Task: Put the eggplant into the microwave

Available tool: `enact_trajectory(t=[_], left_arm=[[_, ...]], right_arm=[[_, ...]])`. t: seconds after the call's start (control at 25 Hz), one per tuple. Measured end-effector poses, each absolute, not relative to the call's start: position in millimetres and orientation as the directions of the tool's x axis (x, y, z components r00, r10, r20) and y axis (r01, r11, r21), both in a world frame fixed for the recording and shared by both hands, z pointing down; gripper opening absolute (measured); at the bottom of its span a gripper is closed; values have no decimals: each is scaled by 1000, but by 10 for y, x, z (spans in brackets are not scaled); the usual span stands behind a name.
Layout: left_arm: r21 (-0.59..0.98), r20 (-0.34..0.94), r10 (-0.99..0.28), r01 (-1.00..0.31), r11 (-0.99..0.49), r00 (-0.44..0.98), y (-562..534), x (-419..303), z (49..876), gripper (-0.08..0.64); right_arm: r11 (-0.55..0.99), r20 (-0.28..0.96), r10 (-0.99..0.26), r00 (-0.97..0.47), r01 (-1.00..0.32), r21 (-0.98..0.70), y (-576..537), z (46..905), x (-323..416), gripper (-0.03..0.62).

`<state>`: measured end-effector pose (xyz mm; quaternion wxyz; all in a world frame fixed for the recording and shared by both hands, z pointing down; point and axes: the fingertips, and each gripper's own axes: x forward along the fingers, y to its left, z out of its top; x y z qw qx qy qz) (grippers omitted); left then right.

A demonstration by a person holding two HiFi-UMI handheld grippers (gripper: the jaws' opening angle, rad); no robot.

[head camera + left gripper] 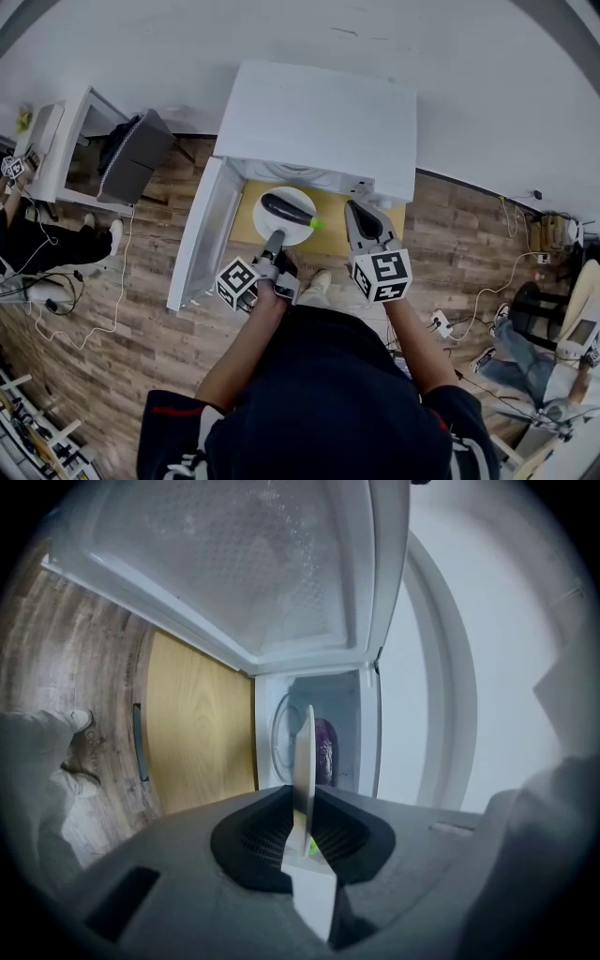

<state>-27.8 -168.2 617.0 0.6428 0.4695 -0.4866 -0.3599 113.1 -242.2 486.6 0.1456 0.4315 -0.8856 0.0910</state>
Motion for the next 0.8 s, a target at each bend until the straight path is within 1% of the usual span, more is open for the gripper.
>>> enact_trajectory(t=[0.2, 0.56, 0.8], left_arm=[[949, 311, -897, -59, 308, 313, -1852, -278, 6354, 42], [956, 284, -889, -32, 292, 359, -2138, -292, 6589, 42], [956, 283, -890, -29, 292, 357, -2338, -340, 6702, 43]], right_arm=[[594, 354, -750, -559, -804, -10, -2428, 4869, 1058, 11], [567, 391, -760, -518, -824, 10, -2498, 4974, 1072, 11], [552, 401, -766, -502, -833, 11, -2538, 5023, 1091, 11]])
